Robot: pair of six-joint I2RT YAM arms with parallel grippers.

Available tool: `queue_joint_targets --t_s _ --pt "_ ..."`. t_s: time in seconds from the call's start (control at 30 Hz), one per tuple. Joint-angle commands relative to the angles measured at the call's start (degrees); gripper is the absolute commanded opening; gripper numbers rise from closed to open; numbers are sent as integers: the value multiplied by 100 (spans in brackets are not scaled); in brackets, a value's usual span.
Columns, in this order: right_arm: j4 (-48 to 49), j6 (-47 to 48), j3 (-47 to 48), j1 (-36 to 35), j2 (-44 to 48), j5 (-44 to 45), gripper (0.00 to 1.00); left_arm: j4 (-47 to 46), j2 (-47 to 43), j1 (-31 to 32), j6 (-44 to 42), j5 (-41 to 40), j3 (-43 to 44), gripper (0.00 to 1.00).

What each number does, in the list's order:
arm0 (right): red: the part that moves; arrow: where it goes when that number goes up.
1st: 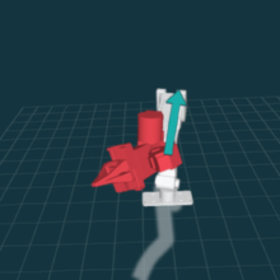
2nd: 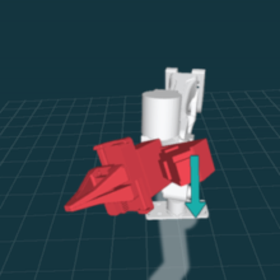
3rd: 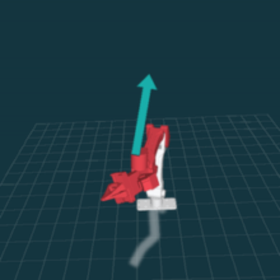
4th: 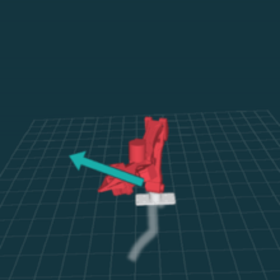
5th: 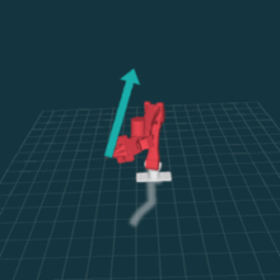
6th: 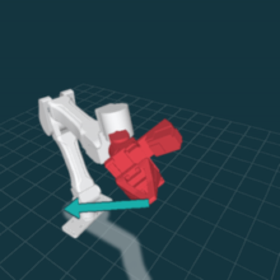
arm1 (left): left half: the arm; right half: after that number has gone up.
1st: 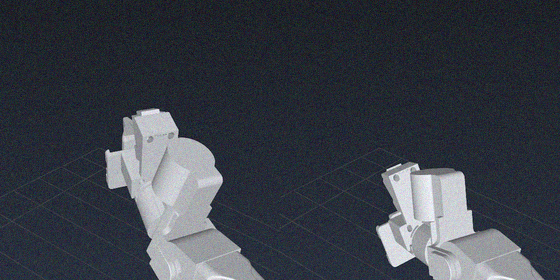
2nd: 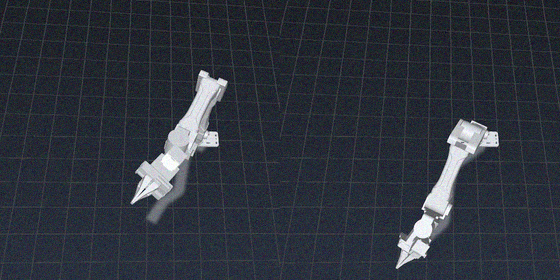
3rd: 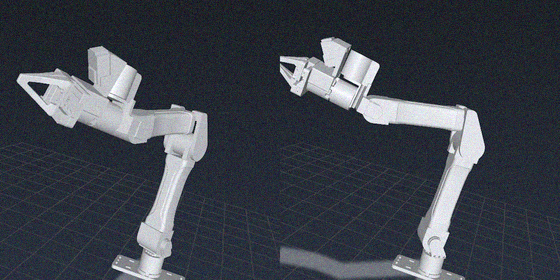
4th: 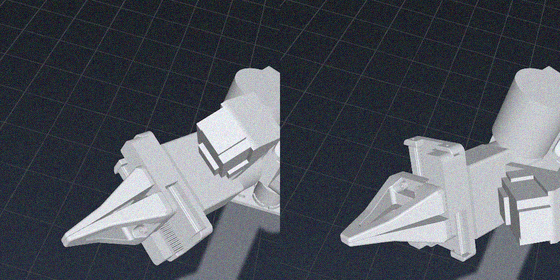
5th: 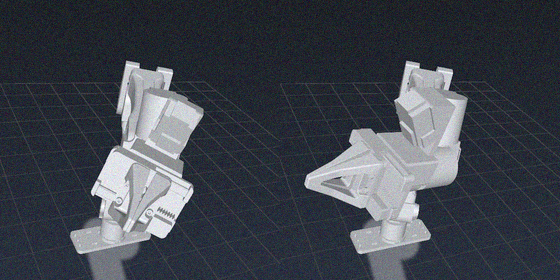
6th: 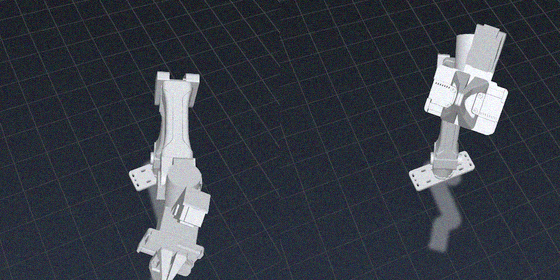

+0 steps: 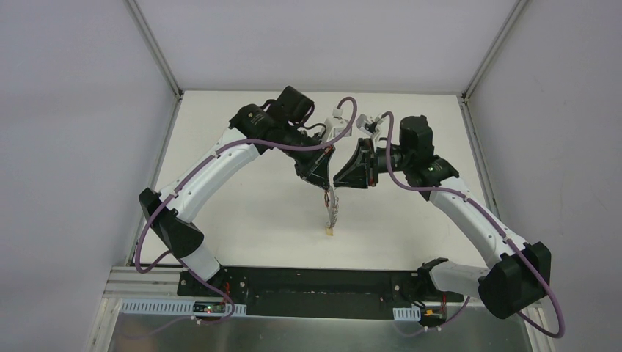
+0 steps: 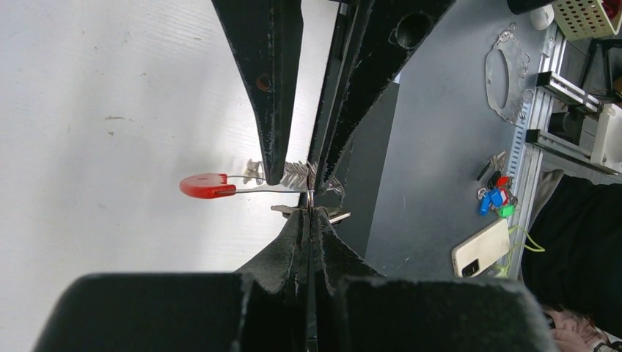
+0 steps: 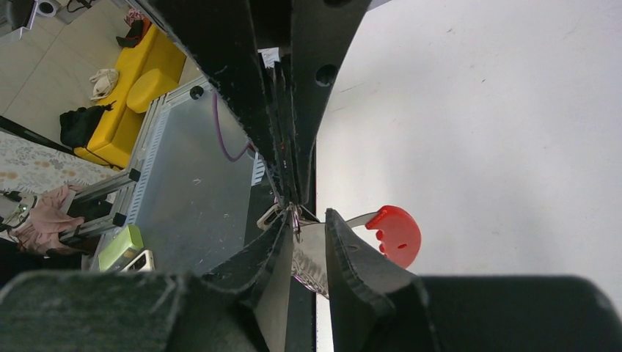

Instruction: Put the keys on the keyring

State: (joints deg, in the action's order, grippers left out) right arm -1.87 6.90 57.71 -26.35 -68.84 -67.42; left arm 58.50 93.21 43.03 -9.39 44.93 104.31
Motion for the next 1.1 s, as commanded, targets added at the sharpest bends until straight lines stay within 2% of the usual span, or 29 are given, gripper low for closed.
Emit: queue_joint_targets --t_s 0.0,0.27,0.33,0.37,0.73,0.87,1.07 --pt "349 -33 -44 -19 64 -246 24 -150 -260 -57 86 228 19 0" --pt "635 -312 -76 -64 -27 -304 13 -155 -241 -57 88 207 26 0" --pt "679 -362 -80 -78 -57 -322 2 -162 -241 -58 94 198 28 0" --pt "687 -366 -84 -81 -56 -324 0 -163 -240 -62 103 185 26 0" --pt "725 -483 164 57 25 98 0 -627 -414 -433 451 451 11 0" --pt "745 -661 377 130 -23 281 0 -911 -459 -634 768 787 34 14" --pt "759 -952 547 229 -18 295 0 -1302 -580 -827 1119 1111 -258 23"
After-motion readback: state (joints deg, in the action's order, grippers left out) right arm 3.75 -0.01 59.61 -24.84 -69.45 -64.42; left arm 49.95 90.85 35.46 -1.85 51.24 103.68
